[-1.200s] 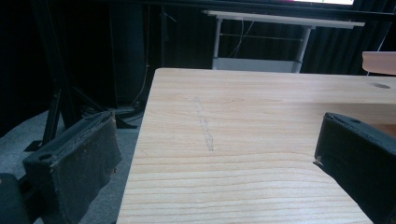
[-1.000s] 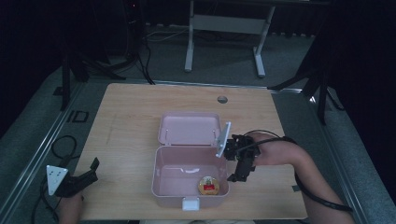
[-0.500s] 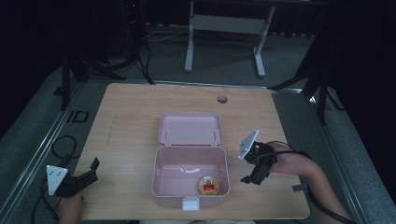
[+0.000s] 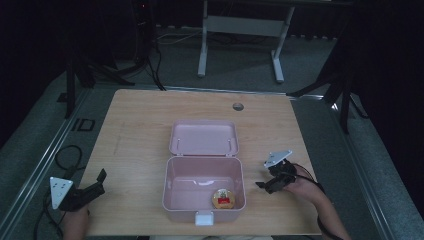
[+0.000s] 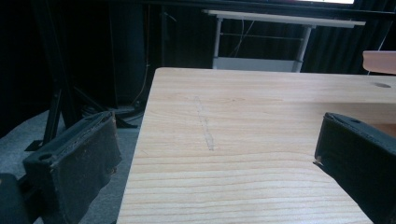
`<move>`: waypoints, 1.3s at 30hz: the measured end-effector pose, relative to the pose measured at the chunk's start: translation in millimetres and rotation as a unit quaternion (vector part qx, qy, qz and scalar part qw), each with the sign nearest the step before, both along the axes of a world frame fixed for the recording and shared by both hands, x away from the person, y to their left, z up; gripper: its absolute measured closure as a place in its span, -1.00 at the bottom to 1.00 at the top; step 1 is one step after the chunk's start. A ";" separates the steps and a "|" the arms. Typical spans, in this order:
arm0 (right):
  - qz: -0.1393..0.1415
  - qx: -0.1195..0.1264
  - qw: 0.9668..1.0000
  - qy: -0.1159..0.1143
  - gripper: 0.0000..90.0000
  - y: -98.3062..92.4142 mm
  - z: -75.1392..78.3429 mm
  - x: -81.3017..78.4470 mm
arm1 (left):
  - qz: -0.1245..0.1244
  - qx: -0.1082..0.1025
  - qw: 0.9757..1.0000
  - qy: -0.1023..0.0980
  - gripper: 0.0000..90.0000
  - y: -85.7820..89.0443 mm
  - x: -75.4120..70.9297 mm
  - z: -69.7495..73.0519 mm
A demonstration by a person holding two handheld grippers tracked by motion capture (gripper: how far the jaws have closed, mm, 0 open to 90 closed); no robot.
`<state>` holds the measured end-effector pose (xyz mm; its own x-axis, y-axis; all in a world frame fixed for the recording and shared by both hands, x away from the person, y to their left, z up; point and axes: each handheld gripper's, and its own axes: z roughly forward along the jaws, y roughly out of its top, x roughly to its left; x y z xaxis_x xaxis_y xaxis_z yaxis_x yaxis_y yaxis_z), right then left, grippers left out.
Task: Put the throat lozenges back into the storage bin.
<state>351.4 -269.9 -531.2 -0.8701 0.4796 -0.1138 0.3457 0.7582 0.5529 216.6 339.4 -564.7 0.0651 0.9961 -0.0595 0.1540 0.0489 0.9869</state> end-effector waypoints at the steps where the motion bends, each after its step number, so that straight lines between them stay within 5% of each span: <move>1: -0.018 0.010 1.000 -0.008 -0.76 -4.0 -4.4 1.3 | 0.000 0.000 1.000 0.000 -0.99 0.0 0.0 0.0; 6: -0.079 0.040 0.995 -0.045 -0.76 -16.1 -14.2 4.3 | 0.000 -0.001 1.000 0.000 -0.99 0.2 -0.2 0.0; 7: -0.104 0.042 0.992 -0.063 -0.76 -20.0 -15.9 4.8 | 0.000 -0.001 1.000 0.000 -0.99 0.2 -0.1 0.0; 8: -0.150 0.046 0.984 -0.084 -0.76 -26.6 -17.3 5.7 | 0.000 0.000 1.000 0.000 -0.99 0.1 0.0 0.0; 9: -0.169 0.049 0.980 -0.088 -0.76 -30.0 -17.9 6.5 | 0.000 0.000 1.000 0.000 -0.99 0.0 0.0 0.0; 10: -0.169 0.049 0.980 -0.088 -0.76 -30.0 -17.9 6.5 | 0.000 0.000 1.000 0.000 -0.99 0.0 0.0 0.0; 11: -0.203 0.044 0.972 -0.107 -0.76 -35.3 -18.6 7.0 | 0.000 0.000 1.000 0.000 -0.99 0.1 0.0 0.0; 13: -0.214 0.046 0.970 -0.106 -0.76 -37.0 -18.6 7.2 | 0.000 0.000 1.000 0.000 -0.99 0.1 -0.1 0.0; 14: -0.240 0.054 0.962 -0.115 -0.76 -41.1 -18.6 6.8 | 0.000 0.000 1.000 0.000 -0.99 0.1 -0.1 0.0; 15: -0.252 0.055 0.959 -0.114 -0.76 -43.4 -18.7 7.0 | 0.000 0.000 1.000 0.000 -0.99 0.0 -0.1 0.0; 17: -0.256 0.059 0.958 -0.114 -0.76 -44.5 -18.8 6.9 | 0.000 0.000 1.000 0.000 -0.99 0.0 -0.1 0.0; 18: -0.280 0.058 0.951 -0.122 -0.76 -46.5 -19.3 6.5 | 0.000 0.000 1.000 0.000 -0.99 0.1 -0.1 0.0; 20: -0.284 0.064 0.948 -0.126 -0.76 -48.1 -19.4 6.3 | 0.000 -0.001 1.000 0.000 -0.99 0.1 -0.1 0.0; 27: -0.340 0.084 0.925 -0.146 -0.76 -62.1 -22.3 3.4 | 0.000 0.001 1.000 0.000 -0.99 -0.6 0.0 0.0; 28: -0.340 0.084 0.925 -0.146 -0.76 -62.1 -22.3 3.4 | -0.001 0.001 1.000 0.000 -0.99 -0.4 0.0 0.0; 29: -0.354 0.095 0.917 -0.156 -0.76 -66.7 -21.8 2.1 | -0.001 -0.001 1.000 0.000 -0.99 0.0 -0.1 0.0; 32: -0.363 0.098 0.913 -0.160 -0.76 -69.2 -21.5 1.5 | -0.001 -0.001 1.000 0.000 -0.99 0.0 -0.1 0.0; 33: -0.386 0.118 0.900 -0.167 -0.76 -75.5 -21.4 -0.2 | -0.001 -0.001 1.000 0.000 -0.99 -0.1 -0.1 0.0; 34: -0.393 0.125 0.896 -0.168 -0.76 -77.8 -21.3 -0.6 | -0.001 0.000 1.000 0.000 -0.99 -0.1 -0.1 0.0; 39: -0.410 0.134 0.886 -0.172 -0.76 -85.3 -20.1 -2.0 | -0.001 -0.002 1.000 0.000 -0.99 0.3 -0.4 0.0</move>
